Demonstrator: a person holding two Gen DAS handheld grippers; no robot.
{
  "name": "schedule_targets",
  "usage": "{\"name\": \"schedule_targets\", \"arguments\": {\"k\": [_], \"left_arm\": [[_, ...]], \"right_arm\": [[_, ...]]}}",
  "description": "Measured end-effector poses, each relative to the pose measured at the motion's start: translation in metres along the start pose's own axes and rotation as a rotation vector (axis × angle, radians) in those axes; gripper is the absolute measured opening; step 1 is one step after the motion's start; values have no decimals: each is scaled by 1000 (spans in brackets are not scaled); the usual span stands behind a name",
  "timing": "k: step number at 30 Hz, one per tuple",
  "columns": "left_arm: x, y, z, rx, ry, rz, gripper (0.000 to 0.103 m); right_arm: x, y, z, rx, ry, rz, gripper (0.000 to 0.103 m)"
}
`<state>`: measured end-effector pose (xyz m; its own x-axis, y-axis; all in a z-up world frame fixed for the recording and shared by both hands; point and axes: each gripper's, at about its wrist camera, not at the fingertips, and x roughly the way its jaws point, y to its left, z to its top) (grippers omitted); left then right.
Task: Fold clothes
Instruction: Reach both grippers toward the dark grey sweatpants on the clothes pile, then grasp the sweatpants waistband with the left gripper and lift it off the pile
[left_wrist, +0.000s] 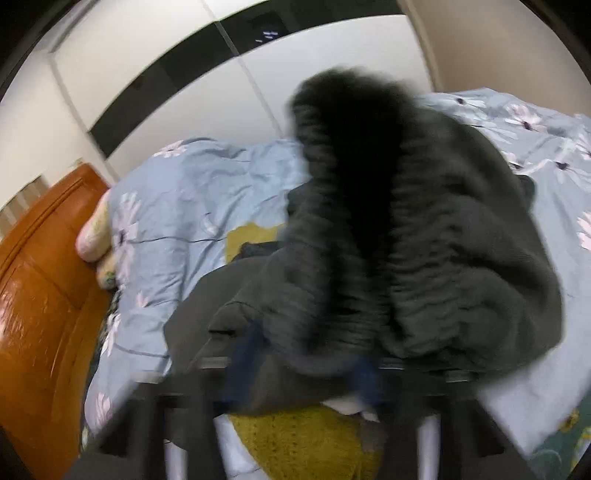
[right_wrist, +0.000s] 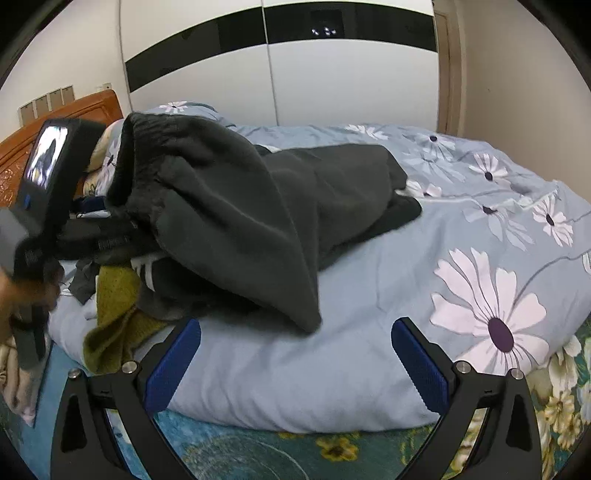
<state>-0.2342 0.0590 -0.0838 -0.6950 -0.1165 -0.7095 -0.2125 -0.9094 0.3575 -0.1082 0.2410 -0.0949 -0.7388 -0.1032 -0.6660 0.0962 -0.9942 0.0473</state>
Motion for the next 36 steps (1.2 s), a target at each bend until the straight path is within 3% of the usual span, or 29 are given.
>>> {"name": "schedule_targets", "arguments": {"k": [6,15,24,29,31,34,36], "left_arm": [[-51,20,31,-53,-77,-12,23],[-217,30,96,10,-353,-39,20],[-420,-32,164,58,-552,-233,19],[-516,-47,191,-44,-652,-474,19],[-546,-34,200,-105,-676,-542,19],[-557,-11,200,-158,-676,-536,20],[-549,4,196,-192,-635,-525,20]], "right_arm": [[-21,-7,-9,5,12,-30,103],[-82,-17,-22,74,-3,-23,103],[-167,-73,-50,173,-61,-79,103],[-217,-123,-71,242,-104,-186,103],[-234,-141,-80,268,-115,-230,103],[-254,-162,-94,296,-122,-268,103],[-261,-168,-103,304,-119,-277,103]]}}
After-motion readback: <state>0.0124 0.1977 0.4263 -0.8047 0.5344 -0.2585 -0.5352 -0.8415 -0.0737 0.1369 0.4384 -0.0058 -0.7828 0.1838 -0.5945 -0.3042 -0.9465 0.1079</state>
